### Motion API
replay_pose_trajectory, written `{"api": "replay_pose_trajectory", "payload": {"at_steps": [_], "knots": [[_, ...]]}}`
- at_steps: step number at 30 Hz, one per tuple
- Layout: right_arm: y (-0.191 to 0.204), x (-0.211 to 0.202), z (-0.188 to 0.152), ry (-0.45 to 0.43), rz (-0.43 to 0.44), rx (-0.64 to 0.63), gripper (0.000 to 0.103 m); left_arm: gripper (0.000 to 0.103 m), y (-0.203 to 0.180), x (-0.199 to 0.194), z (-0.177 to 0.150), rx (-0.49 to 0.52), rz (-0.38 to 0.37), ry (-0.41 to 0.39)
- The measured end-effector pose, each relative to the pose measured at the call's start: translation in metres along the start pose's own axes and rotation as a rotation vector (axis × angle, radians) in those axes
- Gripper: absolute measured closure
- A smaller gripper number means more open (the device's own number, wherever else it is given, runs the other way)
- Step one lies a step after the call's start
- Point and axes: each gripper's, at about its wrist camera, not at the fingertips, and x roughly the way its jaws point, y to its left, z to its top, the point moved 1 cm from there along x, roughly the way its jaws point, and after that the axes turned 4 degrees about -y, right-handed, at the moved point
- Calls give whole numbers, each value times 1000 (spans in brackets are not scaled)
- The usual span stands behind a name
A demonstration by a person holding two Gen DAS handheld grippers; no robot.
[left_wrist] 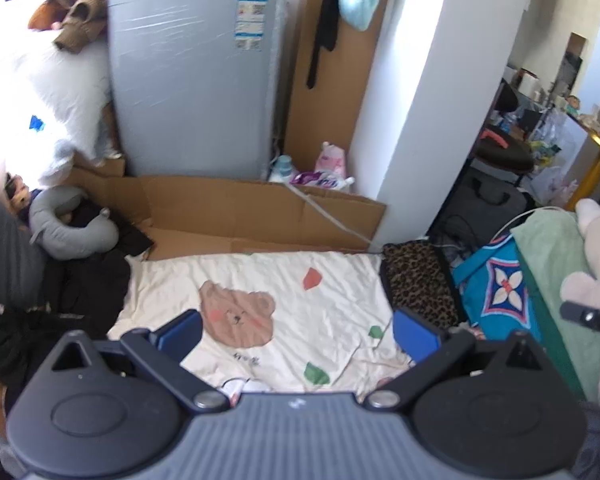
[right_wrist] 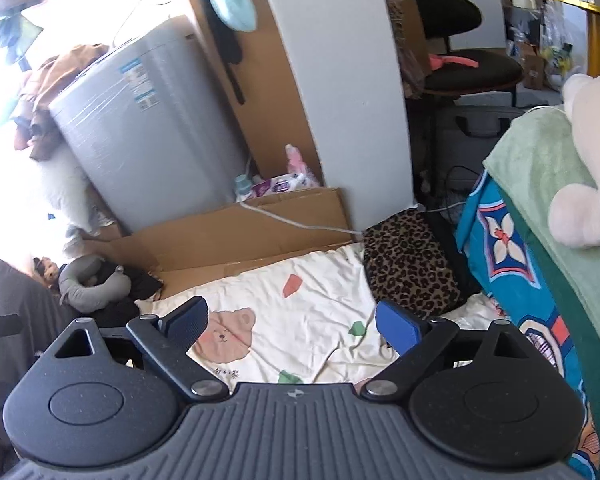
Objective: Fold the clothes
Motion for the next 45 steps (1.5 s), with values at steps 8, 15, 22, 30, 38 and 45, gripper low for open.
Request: {"api": "replay_pose_trajectory", "payload": {"at_steps": [8,15,22,30,38,45], "knots": [[2,3,-40,18,20,-25,9,1,5,-9,-52,-54,82,-85],[2,29,-64,60,0,-72,9,1,1,6,-85,-85,158,-110],[5,40,-78,45,7,-104,9,1,-8,25,-109,-127,176,-91],[10,40,-84,70,33,-125,9,1,-23,37,-124,-143,180,-78],[16,46,-84,95,22,-182,9,1,-39,49,-125,-124,173,-56],[20,57,-95,125,22,-201,9,1,-52,60,-131,-81,213,-13]]}}
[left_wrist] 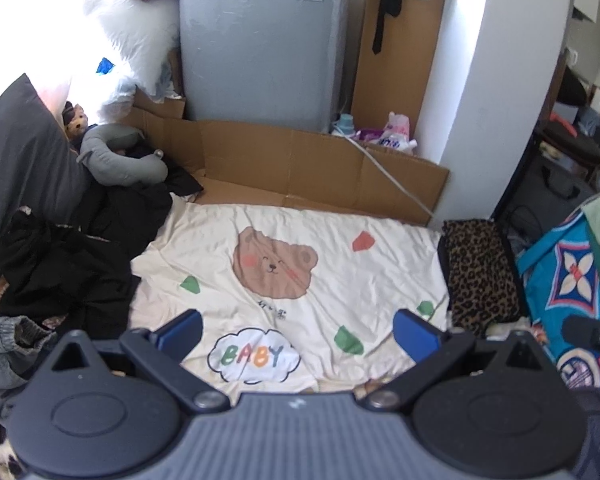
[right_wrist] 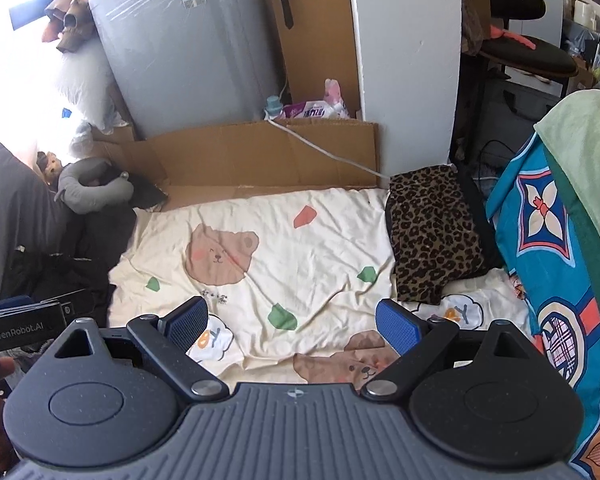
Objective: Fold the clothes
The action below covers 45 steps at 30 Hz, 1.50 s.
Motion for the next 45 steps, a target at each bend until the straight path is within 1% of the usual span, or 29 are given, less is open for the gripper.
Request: {"api": "replay_pose_trajectory", "payload": {"at_steps": [4,7,12,17,19,22,25,29,34,38,41,45], "knots": [[0,7,-2,2,-6,1,9,1,-4,11,0,16,22,31],[1,12,-2,14,20,-12,9,1,-5,20,0,22,2,59],[4,24,0,82,62,-25,9,1,-5,21,-1,23,26,59],[11,28,-2,101,82,-37,9,1,-4,21,0,34,28,67],[15,28,-2,107,73,-65,9,1,-3,22,0,29,31,66],[18,31,-2,128,60,-92,9,1,4,23,-1,-14,19,76],[17,34,0,149,56,-97,9,1,7,24,-1,-36,32,75],[15,38,1,167,51,-100,9,1,1,24,-1,-8,45,62],[15,38,1,164,53,-89,9,1,2,26,0,-11,56,70],[13,38,1,162,55,-82,9,1,-4,26,0,36,79,74],[14,40,1,169,53,-90,9,1,-5,23,-1,35,78,58],[15,42,1,181,63,-95,9,1,-2,24,-1,4,86,70]]}}
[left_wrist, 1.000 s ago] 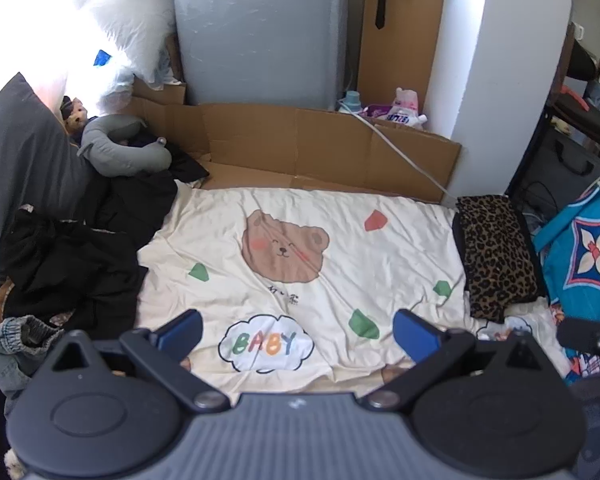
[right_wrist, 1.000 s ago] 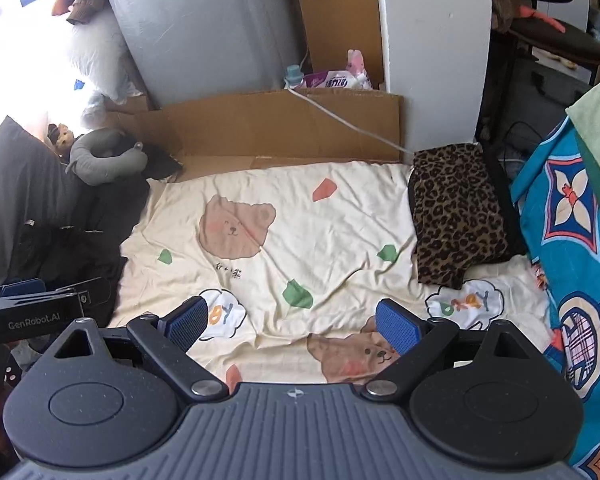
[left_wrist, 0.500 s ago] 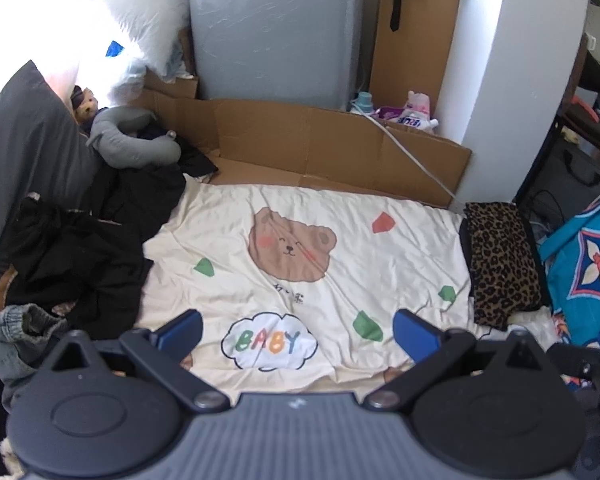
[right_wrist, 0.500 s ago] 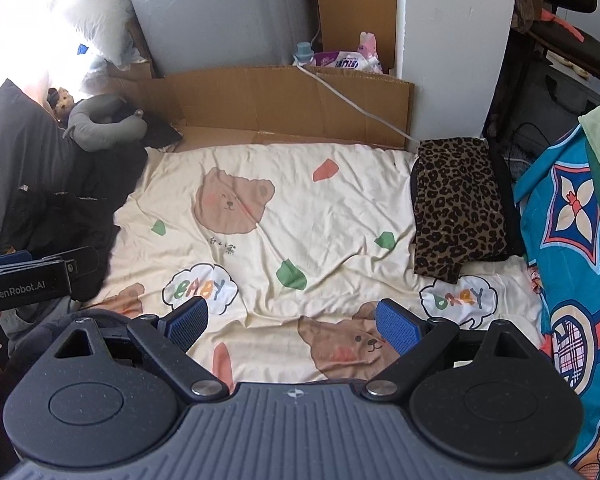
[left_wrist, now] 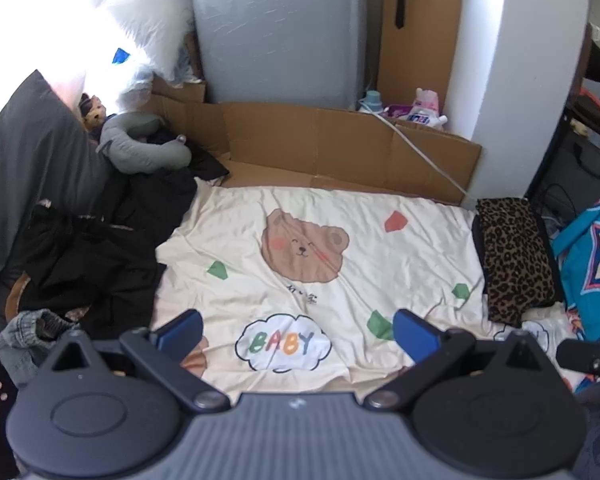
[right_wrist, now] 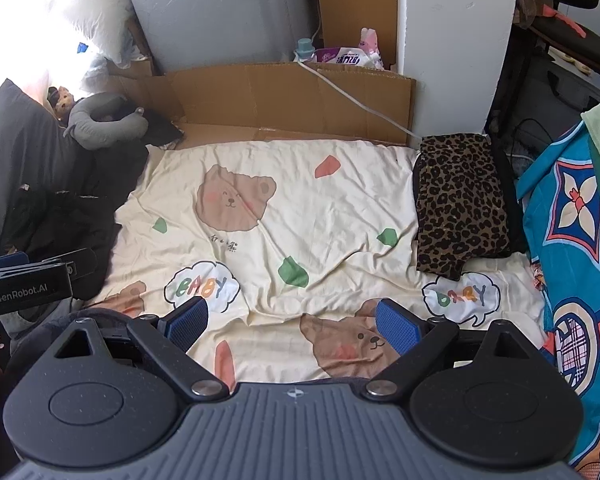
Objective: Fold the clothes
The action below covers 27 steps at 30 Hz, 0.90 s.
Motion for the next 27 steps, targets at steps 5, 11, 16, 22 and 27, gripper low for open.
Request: {"api": "replay_pose_trajectory", "payload": {"at_steps": [5,11,16,22,27], "knots": [[0,0,0,-2,0,-3,9,1,4,2,1,-21,6,13],[-1,0,0,-8,7,7,9,4,3,-2,0,-13,26,-14],[-1,-1,-1,-12,6,5,9,4,4,-4,0,-19,36,-23],[-2,-2,-1,-16,6,6,9,4,5,-1,2,-23,25,-7],[-3,-2,-2,-22,10,15,9,4,6,-1,2,-19,26,-10]]}}
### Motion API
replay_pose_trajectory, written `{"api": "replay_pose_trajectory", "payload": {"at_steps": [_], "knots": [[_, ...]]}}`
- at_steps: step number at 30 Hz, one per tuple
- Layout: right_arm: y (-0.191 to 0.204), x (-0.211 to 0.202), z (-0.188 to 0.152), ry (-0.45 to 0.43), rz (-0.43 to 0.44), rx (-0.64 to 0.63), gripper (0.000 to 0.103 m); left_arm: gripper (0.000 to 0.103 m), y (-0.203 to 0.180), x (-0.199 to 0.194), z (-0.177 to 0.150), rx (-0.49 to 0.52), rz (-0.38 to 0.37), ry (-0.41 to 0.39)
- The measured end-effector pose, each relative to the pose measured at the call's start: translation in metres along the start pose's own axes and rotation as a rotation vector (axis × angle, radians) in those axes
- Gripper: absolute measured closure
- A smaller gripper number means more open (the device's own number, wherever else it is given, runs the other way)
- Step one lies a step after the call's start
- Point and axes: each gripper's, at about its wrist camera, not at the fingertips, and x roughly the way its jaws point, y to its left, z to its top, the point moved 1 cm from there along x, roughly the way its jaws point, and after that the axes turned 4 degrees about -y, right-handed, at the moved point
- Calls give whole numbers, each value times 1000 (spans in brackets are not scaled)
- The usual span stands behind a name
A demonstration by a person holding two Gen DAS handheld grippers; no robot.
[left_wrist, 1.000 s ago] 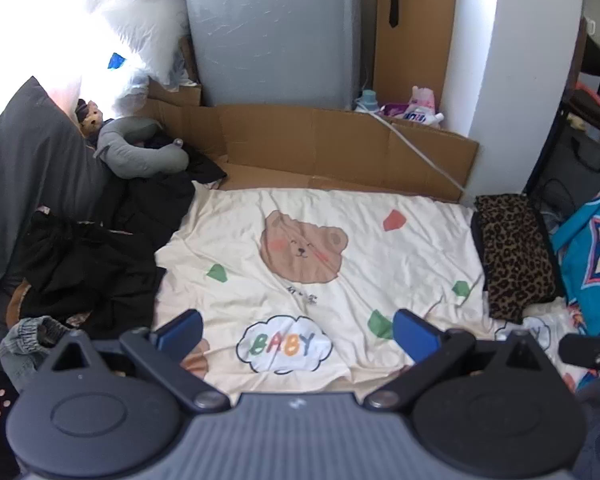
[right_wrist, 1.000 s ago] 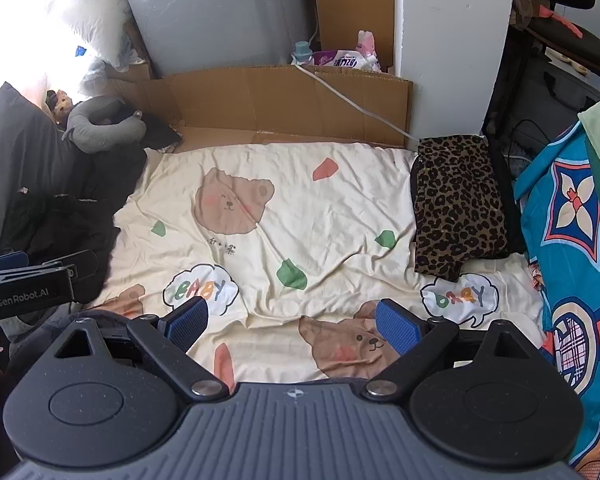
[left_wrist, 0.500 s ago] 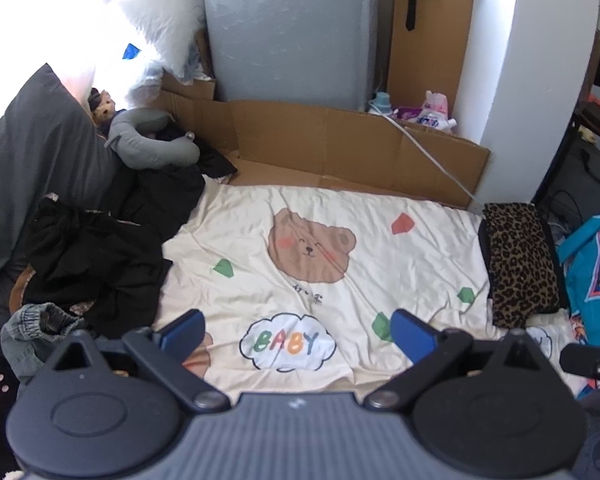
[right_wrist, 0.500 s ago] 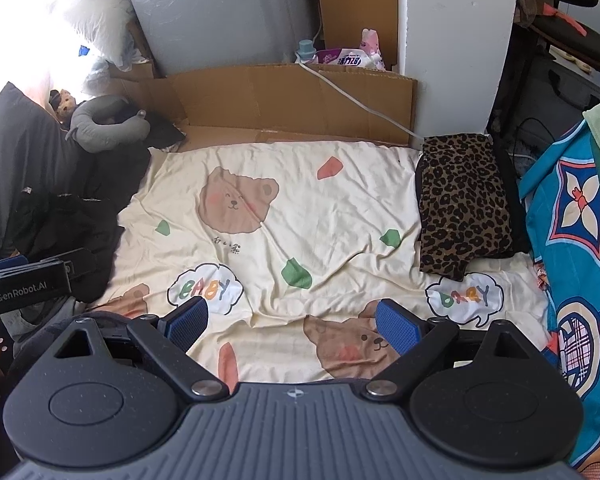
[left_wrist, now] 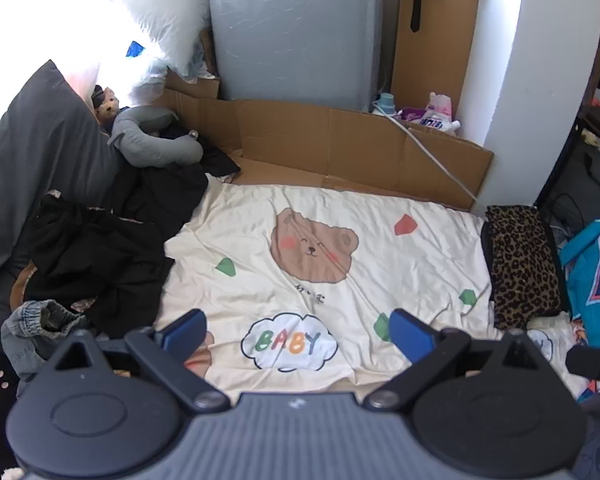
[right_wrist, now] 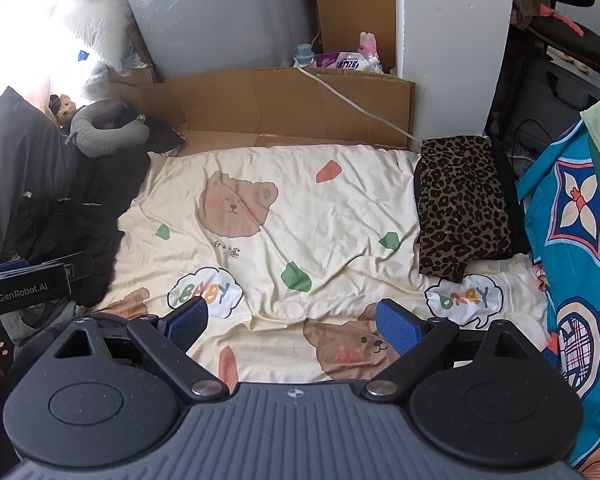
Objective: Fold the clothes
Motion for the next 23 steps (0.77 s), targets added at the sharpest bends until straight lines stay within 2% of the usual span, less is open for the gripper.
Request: {"api": "replay_pose_trajectory", "payload": {"at_steps": [23], "knots": [[0,1,0,-3,2,15,9,3,3,1,2,0,13,-15]]}}
